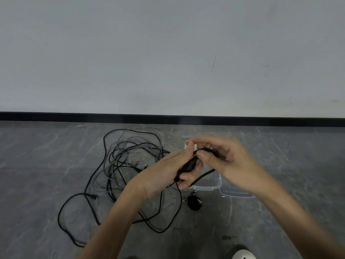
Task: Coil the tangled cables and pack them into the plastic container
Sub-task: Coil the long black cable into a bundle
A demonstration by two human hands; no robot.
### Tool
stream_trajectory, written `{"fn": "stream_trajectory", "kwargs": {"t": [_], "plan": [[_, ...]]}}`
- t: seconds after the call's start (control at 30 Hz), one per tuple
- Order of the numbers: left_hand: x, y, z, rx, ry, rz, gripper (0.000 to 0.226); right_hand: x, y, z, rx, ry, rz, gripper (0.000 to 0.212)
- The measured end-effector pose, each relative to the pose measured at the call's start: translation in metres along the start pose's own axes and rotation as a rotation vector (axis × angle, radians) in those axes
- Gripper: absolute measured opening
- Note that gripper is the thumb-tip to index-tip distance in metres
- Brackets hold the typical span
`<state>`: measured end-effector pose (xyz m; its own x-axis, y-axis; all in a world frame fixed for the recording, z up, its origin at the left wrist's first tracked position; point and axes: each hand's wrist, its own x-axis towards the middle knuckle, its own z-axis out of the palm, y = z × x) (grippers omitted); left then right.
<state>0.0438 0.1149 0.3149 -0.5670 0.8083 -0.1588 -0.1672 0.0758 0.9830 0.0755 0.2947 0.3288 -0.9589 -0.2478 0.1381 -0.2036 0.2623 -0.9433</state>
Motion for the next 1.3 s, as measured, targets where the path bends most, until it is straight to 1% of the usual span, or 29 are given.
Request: {"fn": "stream_trajectory", "kwargs": {"t": [0.1,0.2,0.27,0.4,0.5,0.63,0.8,0.9,1.0,1.07,1.17,1.3], "plan": [[-0.001,0.001,0.000,-0.002,-0.003,0.000,0.056,0.001,0.000,0.002,-0.025,-0.002,-0.003,0.026],[-0.001,0.000,0.000,0.050,-0.008,-0.003,0.062,0.002,-0.002,0.000,-0.022,-0.079,0.047,0.025],[-0.001,0.000,0.000,0.042,0.000,-0.015,0.059,0.001,-0.001,0.000,-0.026,-0.113,0.069,0.022],[0.000,0.003,-0.001,0.035,0.043,0.007,0.046,0.002,0.002,0.002,0.011,-0.033,0.024,0.014],[0.001,0.002,-0.001,0.101,0.099,0.024,0.047,0.004,0.004,0.003,0.015,-0.005,-0.021,0.012],[0.002,-0.001,0.000,0.214,0.187,0.075,0.051,0.005,0.007,0.004,-0.041,-0.022,-0.040,0.011],[0.004,-0.008,0.003,0.314,0.297,0.164,0.055,0.004,0.003,0.007,-0.114,0.064,-0.066,0.013],[0.008,-0.011,0.006,0.386,0.387,0.238,0.052,0.004,0.002,0.007,-0.167,0.125,-0.082,0.012],[0.010,-0.013,0.006,0.538,0.460,0.296,0.048,0.004,0.002,0.006,-0.149,0.128,-0.089,0.012],[0.011,-0.014,0.005,0.587,0.481,0.315,0.045,0.003,0.002,0.005,-0.145,0.135,-0.100,0.011],[0.012,-0.014,0.006,0.574,0.464,0.306,0.047,0.003,0.005,0.003,-0.212,0.157,-0.137,0.011],[0.013,-0.013,0.012,0.400,0.391,0.215,0.055,0.004,0.006,0.003,-0.162,0.172,-0.144,0.017]]}}
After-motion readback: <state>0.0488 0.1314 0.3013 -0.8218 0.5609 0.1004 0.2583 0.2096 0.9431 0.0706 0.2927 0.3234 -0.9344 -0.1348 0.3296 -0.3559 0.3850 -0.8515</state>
